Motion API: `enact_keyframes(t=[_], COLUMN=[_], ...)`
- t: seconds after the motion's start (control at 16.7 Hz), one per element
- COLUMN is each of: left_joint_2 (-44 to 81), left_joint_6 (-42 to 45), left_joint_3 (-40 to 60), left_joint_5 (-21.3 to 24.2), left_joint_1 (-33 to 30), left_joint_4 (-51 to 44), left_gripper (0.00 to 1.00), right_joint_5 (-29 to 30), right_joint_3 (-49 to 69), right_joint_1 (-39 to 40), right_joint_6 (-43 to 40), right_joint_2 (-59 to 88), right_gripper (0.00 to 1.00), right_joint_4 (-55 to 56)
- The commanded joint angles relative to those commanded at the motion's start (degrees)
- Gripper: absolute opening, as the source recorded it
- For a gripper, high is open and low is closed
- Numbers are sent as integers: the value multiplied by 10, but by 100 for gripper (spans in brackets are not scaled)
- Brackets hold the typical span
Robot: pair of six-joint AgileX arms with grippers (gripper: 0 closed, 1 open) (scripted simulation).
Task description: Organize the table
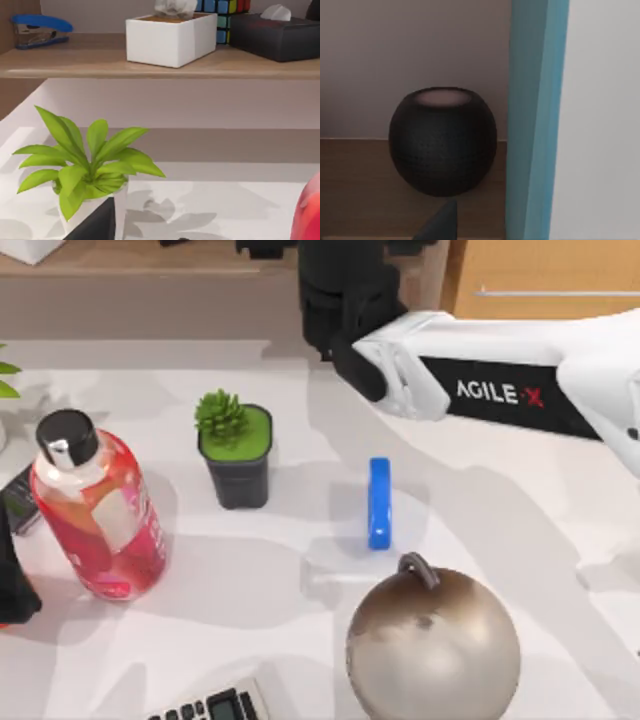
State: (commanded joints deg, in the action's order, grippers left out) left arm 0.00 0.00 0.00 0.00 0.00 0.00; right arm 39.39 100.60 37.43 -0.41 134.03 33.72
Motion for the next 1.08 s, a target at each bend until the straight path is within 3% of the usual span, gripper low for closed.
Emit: enact_keyframes(t=[0.54, 1.08], left_joint_2=[0, 0], left_joint_6=[0, 0], left_joint_3=[0, 0], left_joint_5=[0, 0], left_joint_1=[0, 0], left_joint_4=[0, 0], left_gripper=[100, 100], right_joint_5=[0, 0], right_joint_3=[0, 0], right_joint_1=[0, 2], right_joint_6=[0, 1], right_joint_2=[0, -1], right_gripper=[2, 0], right_joint_4=[0, 0])
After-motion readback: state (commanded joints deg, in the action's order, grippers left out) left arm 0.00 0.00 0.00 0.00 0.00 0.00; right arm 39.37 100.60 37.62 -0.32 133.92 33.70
